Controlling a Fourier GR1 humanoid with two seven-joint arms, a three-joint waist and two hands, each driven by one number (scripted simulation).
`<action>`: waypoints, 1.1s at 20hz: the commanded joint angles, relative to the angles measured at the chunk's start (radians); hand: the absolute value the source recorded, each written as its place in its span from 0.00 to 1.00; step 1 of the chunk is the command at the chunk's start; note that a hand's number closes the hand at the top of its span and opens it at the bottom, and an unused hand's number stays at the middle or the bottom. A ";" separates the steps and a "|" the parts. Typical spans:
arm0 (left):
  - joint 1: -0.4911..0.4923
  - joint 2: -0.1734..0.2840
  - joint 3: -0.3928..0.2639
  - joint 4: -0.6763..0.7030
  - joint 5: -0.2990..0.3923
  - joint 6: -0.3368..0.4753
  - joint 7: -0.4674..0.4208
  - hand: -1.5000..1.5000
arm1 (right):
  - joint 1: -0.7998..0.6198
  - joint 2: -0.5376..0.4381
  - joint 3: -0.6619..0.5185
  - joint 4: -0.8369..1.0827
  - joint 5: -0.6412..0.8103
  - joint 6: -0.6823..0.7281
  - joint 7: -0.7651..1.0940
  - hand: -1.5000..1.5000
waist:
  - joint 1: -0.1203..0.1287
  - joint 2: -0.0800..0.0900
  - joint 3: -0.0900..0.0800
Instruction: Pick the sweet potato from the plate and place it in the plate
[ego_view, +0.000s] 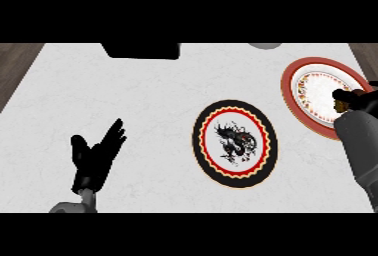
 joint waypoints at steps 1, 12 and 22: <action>0.025 0.006 0.004 0.019 0.004 -0.019 -0.033 0.50 | 0.018 -0.008 -0.045 0.015 -0.177 0.117 -0.187 0.00 | -0.001 0.001 0.002; 0.019 -0.008 0.003 -0.025 0.008 0.001 0.012 0.50 | 0.103 0.043 -0.180 -0.251 -0.587 0.047 -0.721 0.00 | -0.017 -0.004 0.005; 0.046 0.006 0.034 -0.016 0.011 -0.004 0.003 0.50 | 0.245 0.135 -0.293 -0.374 -1.010 0.348 -1.113 0.00 | -0.034 -0.017 -0.004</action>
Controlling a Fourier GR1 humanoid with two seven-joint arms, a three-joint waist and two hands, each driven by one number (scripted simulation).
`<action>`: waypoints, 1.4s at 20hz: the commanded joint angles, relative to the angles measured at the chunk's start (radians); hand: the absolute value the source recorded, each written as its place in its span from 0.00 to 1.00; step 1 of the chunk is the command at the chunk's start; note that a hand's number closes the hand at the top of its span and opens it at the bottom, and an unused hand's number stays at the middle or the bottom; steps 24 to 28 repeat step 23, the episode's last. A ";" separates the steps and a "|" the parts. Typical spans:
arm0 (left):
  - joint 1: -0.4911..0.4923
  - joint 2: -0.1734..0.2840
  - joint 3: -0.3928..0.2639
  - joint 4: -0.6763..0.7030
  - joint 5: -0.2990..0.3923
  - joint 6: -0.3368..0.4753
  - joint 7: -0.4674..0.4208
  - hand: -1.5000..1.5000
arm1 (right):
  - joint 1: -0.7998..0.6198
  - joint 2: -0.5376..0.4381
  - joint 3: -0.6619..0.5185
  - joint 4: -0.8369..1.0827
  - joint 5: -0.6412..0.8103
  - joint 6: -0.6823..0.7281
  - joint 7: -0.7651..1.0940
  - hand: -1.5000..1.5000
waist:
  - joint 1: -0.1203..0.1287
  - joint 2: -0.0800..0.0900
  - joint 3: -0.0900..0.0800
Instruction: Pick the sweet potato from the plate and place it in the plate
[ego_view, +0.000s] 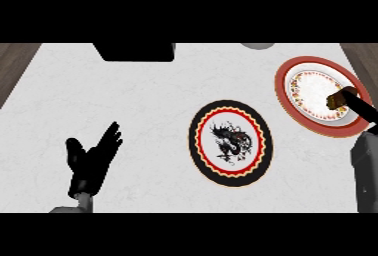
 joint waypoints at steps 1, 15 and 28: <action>-0.005 0.009 0.014 0.002 0.014 -0.019 0.010 0.50 | 0.085 0.079 -0.029 -0.059 -0.155 0.124 -0.185 0.00 | -0.009 -0.005 -0.003; -0.011 -0.004 0.043 0.062 -0.011 -0.034 -0.037 0.50 | 0.550 0.249 0.300 -0.621 -0.031 0.229 0.128 0.00 | -0.019 -0.009 -0.005; 0.051 -0.017 0.039 -0.016 -0.040 -0.035 -0.031 0.50 | 0.668 0.275 0.518 -0.704 -0.043 0.059 0.171 0.00 | -0.013 -0.008 -0.005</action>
